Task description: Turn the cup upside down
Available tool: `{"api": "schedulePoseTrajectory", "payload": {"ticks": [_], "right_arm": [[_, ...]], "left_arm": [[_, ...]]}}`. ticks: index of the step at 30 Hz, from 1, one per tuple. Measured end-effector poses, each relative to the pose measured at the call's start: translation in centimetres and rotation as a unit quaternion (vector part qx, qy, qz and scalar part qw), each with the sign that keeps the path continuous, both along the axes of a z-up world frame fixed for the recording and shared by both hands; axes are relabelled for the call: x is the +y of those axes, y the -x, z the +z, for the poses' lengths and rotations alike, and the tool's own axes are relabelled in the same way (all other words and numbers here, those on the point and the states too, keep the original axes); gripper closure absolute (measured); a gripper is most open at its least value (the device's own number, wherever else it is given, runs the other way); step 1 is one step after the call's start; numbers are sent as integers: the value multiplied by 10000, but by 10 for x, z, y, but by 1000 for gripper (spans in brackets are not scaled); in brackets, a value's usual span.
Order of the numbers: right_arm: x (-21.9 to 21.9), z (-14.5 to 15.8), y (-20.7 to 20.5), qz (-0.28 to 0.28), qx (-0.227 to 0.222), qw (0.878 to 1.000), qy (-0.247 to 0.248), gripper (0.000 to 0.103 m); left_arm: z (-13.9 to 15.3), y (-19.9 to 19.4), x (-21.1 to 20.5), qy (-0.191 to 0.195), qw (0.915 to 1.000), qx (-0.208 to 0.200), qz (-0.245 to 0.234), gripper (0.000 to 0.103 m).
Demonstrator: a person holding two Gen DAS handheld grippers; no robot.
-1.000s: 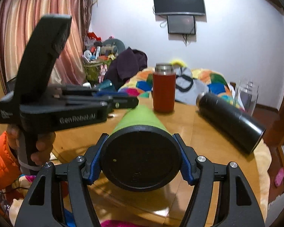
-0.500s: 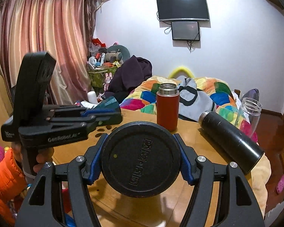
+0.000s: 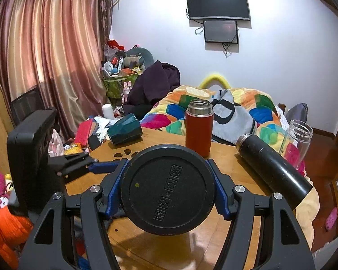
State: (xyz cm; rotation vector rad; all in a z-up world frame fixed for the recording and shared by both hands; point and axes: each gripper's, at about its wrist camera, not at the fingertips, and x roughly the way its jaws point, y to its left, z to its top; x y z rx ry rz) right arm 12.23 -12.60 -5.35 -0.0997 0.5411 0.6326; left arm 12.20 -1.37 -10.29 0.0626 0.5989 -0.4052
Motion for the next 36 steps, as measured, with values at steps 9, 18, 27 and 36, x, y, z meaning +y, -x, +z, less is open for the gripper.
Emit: {"api": "schedulePoseTrajectory", "payload": {"ticks": [9,18,27,36], "right_arm": [[0,1,0,74,58,9999,57,40],[-13,-2,2,251,257,9993,136,39],[-26,-4,17,398,207,9989,108,40],[-12,-4,-32,376,-45,9993,50,26]], "left_arm": [[2,0,-32,0,9984,-564,-99,16],[1,7,-47,-353,9955,-834,-291,16],[14,-5,-36,-149,9958,-903,-92,29],[29,-11,-29,-64,9913,-1167,-606,30]]}}
